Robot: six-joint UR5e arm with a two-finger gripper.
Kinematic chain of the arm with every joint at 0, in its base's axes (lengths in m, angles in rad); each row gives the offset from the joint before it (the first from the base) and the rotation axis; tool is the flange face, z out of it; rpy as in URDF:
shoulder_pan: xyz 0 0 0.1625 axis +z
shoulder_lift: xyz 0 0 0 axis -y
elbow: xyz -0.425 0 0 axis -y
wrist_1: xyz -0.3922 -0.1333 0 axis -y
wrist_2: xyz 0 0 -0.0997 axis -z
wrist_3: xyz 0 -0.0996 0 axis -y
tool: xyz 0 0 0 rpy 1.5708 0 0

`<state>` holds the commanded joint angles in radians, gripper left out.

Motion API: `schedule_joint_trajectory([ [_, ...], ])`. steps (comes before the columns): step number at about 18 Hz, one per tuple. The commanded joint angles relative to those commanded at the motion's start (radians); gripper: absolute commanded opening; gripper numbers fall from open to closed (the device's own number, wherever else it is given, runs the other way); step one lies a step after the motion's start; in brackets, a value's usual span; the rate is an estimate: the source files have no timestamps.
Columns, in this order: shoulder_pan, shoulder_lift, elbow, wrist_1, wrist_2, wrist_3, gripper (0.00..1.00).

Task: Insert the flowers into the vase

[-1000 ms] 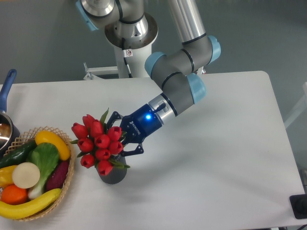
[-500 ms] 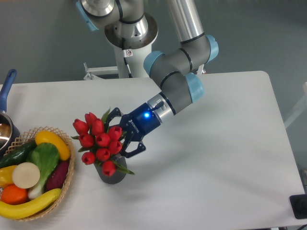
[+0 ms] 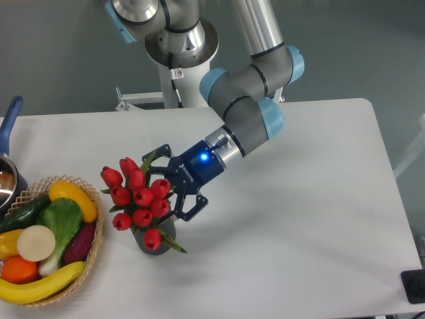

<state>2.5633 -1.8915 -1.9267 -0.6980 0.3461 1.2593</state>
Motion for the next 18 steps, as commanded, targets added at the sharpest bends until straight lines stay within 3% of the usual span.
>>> schedule_joint_trajectory([
  [7, 0.003, 0.112, 0.003, -0.002, 0.264, 0.046, 1.00],
  [12, 0.021, 0.304, -0.064, -0.026, 0.632, 0.038, 1.00],
  [15, 0.028, 0.360, -0.043, -0.040, 0.715, 0.029, 1.00],
  [18, 0.064, 0.407, 0.008, -0.127, 0.795, 0.034, 1.00],
])
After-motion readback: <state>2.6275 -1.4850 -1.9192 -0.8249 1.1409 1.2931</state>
